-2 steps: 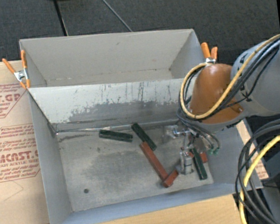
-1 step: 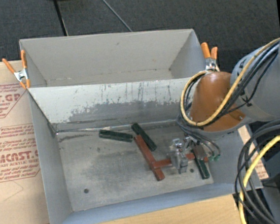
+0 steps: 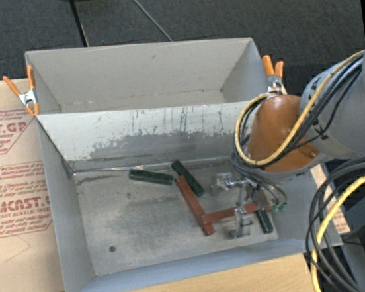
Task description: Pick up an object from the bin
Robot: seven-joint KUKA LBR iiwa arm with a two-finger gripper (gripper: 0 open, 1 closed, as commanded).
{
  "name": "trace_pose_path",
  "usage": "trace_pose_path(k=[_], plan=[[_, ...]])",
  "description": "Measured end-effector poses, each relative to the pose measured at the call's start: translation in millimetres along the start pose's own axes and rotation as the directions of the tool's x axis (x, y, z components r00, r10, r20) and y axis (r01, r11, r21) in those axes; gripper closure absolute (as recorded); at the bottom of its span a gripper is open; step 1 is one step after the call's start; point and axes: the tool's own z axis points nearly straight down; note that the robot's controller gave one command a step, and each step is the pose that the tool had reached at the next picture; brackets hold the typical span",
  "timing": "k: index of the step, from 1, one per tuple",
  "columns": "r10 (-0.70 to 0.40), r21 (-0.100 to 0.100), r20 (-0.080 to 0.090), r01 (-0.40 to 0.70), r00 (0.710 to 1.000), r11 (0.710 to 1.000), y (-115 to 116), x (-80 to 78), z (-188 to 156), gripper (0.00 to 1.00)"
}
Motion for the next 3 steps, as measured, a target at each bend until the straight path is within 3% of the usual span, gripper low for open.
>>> trace_pose_path(k=[1, 2, 3], plan=[[0.0, 0.0, 0.0, 0.0, 1.0, 1.0, 0, 0.1, 0, 1.0], [0.0, 0.0, 0.0, 0.0, 1.0, 1.0, 0, 0.1, 0, 1.0], [-0.028, 0.001, 0.004, 0.028, 1.0, 1.0, 16, 3.3, -162, 1.0]])
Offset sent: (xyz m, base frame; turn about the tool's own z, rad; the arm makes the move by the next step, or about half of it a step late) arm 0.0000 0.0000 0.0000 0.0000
